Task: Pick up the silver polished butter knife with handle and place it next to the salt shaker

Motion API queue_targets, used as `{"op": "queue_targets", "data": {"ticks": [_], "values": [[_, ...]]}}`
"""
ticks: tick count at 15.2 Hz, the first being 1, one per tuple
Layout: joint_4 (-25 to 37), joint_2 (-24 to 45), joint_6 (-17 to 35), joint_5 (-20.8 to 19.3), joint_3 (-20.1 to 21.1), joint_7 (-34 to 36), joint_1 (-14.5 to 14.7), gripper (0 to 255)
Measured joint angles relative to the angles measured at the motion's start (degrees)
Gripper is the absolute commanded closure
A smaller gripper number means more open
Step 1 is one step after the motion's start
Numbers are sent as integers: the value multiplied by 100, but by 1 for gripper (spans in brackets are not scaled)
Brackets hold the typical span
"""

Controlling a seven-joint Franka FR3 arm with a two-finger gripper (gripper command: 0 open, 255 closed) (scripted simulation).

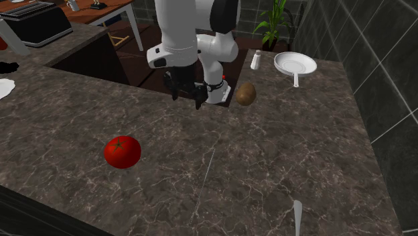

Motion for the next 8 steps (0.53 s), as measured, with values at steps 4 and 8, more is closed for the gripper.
{"op": "queue_targets", "data": {"ticks": [4, 8], "values": [[459, 857, 308, -81, 224, 116, 75, 0], [932, 1727, 600, -235, 426, 260, 172, 0]]}}
